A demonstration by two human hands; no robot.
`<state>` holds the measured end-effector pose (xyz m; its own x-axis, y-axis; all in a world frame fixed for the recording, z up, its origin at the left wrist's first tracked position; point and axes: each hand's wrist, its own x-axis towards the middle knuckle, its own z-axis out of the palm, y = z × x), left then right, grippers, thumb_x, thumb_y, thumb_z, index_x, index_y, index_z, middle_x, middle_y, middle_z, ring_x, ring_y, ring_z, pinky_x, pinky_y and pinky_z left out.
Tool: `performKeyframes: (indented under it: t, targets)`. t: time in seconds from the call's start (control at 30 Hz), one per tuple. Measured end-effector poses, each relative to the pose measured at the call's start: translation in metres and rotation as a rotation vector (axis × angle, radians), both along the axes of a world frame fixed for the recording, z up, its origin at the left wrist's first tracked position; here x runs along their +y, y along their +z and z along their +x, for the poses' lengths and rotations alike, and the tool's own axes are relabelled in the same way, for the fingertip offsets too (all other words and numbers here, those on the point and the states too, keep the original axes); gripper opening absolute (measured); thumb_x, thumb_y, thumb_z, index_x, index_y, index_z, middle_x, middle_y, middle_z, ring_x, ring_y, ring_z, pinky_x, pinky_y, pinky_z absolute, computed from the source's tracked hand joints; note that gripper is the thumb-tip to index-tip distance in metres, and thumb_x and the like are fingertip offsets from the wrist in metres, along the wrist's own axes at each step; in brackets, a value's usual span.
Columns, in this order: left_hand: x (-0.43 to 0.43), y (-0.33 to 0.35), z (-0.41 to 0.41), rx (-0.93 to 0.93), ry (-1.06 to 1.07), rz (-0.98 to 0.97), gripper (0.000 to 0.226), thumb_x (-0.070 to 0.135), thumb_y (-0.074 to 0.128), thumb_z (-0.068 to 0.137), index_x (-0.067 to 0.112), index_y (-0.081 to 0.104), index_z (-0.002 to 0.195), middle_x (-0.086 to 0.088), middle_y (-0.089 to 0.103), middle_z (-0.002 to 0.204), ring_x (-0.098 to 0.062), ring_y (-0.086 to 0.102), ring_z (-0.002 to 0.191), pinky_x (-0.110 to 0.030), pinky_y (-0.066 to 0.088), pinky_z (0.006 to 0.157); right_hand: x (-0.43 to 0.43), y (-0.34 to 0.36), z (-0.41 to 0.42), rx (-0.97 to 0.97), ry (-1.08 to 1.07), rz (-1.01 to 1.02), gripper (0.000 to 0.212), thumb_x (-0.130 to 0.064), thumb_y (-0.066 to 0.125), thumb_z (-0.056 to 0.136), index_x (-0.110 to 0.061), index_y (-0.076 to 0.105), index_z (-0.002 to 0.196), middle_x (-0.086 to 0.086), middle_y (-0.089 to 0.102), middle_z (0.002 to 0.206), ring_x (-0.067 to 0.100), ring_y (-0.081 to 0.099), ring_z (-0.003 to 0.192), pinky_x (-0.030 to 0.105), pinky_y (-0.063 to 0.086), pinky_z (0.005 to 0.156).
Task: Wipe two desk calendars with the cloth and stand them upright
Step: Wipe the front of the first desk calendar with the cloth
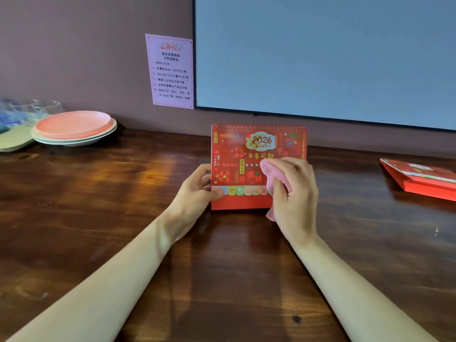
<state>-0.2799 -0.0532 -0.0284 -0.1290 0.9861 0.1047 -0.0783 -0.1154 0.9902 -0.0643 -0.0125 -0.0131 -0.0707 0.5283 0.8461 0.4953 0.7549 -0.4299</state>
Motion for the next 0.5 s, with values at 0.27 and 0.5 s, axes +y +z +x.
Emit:
performKeyframes:
  t: [0.27,0.5]
  targets:
    - [0.003,0.005,0.005,-0.121,0.018,0.004,0.019,0.02,0.059,0.108,0.012,0.062,0.124,-0.009,0.077,0.122,-0.026,0.075,0.111,-0.044,0.059,0.099,-0.002,-0.009,-0.014,-0.4,0.029,0.016,0.031,-0.016,0.068,0.096,-0.012,0.073,0.126,0.0,0.066,0.124,0.019,0.059,0.118,0.039,0.053,0.099]
    - [0.009,0.003,0.007,-0.211,0.133,0.045,0.023,0.024,0.049,0.112,0.005,0.058,0.124,-0.018,0.074,0.12,-0.027,0.075,0.105,-0.046,0.063,0.095,-0.007,-0.012,-0.03,-0.538,0.104,0.017,0.031,-0.009,0.059,0.1,-0.007,0.071,0.129,0.003,0.067,0.134,0.021,0.057,0.13,0.041,0.047,0.11]
